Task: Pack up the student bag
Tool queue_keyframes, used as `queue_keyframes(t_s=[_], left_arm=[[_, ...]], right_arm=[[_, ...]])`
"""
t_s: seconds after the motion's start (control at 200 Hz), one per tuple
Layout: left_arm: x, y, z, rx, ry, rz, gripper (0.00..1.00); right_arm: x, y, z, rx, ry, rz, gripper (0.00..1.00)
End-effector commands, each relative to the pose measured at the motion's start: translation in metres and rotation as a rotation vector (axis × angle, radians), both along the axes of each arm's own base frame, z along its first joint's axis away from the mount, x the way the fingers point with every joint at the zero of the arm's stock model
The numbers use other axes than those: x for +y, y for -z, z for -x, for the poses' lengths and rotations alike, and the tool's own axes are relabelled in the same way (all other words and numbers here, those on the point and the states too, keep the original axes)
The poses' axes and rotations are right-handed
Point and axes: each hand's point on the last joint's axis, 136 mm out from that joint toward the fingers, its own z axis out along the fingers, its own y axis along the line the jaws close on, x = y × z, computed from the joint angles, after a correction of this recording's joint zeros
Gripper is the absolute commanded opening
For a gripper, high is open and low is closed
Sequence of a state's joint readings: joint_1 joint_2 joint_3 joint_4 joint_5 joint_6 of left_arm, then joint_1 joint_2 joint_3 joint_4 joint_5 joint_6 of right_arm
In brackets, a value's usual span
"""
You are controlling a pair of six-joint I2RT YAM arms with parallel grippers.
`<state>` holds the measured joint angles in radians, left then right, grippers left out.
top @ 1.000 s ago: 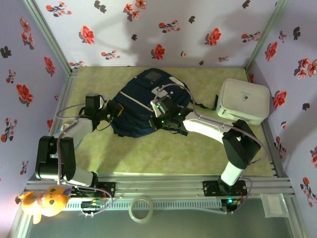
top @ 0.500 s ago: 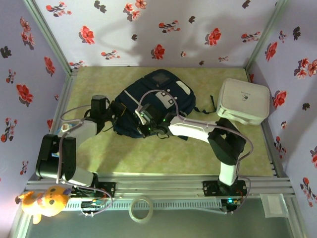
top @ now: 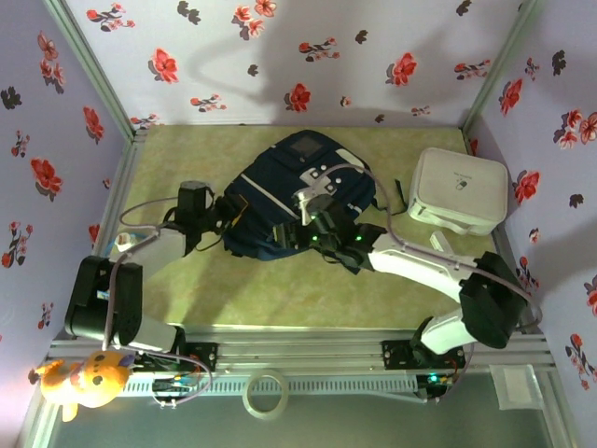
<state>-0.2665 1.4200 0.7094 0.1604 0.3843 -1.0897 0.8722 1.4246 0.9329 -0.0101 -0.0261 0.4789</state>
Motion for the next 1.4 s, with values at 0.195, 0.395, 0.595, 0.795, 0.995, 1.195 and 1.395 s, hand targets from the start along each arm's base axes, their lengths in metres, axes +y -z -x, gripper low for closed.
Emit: queue_keyframes(t_s=[0.195,0.395,0.595,0.795,0.995,1.195,1.395], left_arm=[[0.012,-0.036,0.034,-0.145,0.152,-0.281,0.57],[-0.016,-0.06,0.057,-0.302,0.371,-0.399,0.6],[-0.051,-0.056,0.072,-0.37,0.567,-0.476,0.58],[-0.076,-0.034,0.081,-0.336,0.723,-0.542,0.49],[-0.086,-0.013,0.083,-0.281,0.811,-0.619,0.4],[-0.085,0.003,0.08,-0.194,0.825,-0.65,0.33],[-0.085,0.012,0.08,-0.162,0.839,-0.656,0.29]], right_arm=[[-0.028,0.003,-0.036,0.159,0.275,-0.188,0.67],[-0.038,0.008,-0.053,0.274,0.406,-0.284,0.7],[-0.039,0.018,-0.06,0.339,0.462,-0.328,0.7],[-0.04,0.024,-0.061,0.359,0.474,-0.328,0.7],[-0.039,0.027,-0.063,0.372,0.477,-0.329,0.7],[-0.039,0.031,-0.063,0.384,0.477,-0.327,0.7],[-0.037,0.031,-0.065,0.39,0.471,-0.331,0.7]])
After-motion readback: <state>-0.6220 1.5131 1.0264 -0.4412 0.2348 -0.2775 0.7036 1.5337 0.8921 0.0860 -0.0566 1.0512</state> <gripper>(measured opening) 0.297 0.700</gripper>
